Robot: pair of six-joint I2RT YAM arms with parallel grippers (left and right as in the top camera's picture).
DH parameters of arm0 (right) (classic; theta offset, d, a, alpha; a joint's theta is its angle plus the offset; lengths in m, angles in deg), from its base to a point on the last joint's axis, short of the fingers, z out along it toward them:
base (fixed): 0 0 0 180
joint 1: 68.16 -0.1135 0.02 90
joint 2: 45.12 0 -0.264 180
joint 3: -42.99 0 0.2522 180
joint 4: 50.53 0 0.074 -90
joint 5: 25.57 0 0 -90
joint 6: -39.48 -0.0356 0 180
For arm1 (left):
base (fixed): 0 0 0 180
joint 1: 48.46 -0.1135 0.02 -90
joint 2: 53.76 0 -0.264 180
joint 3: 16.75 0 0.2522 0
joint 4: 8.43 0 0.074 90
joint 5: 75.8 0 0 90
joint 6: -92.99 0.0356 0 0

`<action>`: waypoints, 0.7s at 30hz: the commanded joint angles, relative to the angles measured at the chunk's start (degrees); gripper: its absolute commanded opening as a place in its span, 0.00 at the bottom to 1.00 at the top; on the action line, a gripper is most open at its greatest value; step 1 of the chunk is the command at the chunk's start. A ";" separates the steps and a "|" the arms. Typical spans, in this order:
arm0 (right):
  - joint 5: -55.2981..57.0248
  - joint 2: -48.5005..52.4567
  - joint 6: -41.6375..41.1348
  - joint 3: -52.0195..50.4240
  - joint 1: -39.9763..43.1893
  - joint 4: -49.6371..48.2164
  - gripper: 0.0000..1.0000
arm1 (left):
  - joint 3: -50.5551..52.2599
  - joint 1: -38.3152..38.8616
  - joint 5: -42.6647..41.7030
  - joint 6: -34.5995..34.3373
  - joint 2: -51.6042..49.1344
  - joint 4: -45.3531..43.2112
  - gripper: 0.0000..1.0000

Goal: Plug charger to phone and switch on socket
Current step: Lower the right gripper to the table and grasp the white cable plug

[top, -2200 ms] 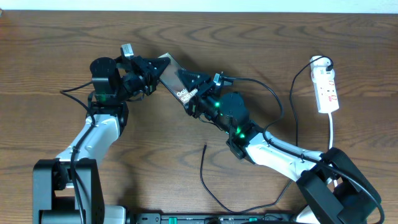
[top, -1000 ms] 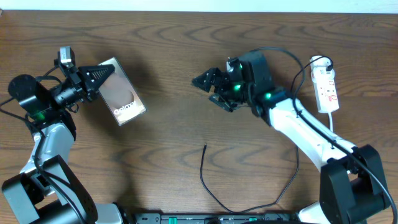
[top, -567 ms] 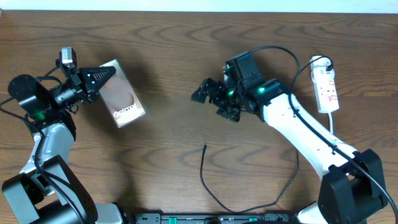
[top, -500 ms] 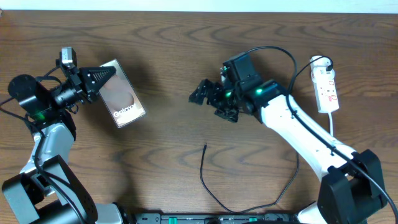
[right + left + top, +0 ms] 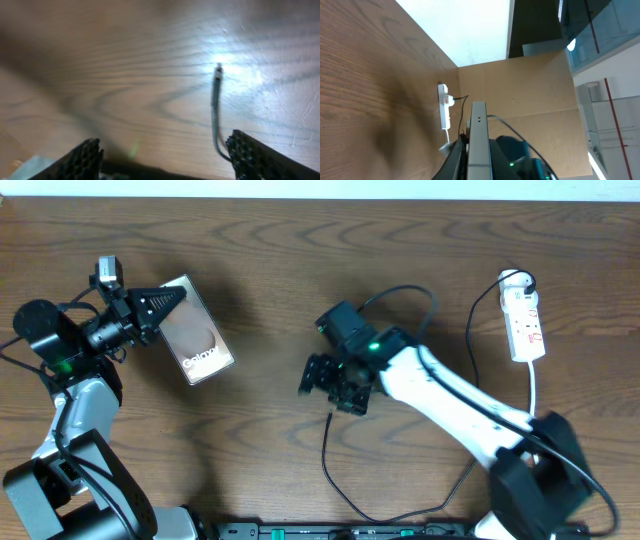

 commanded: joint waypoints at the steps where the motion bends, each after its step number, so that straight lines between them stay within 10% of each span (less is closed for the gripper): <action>1: 1.18 4.33 -2.75 0.81 -1.55 1.03 0.74 | -0.63 -0.20 -0.31 0.09 0.94 -0.39 0.07; 21: 2.19 14.56 -3.48 0.76 -4.37 3.08 0.47 | -0.63 -0.20 -0.28 0.09 0.94 -0.39 0.07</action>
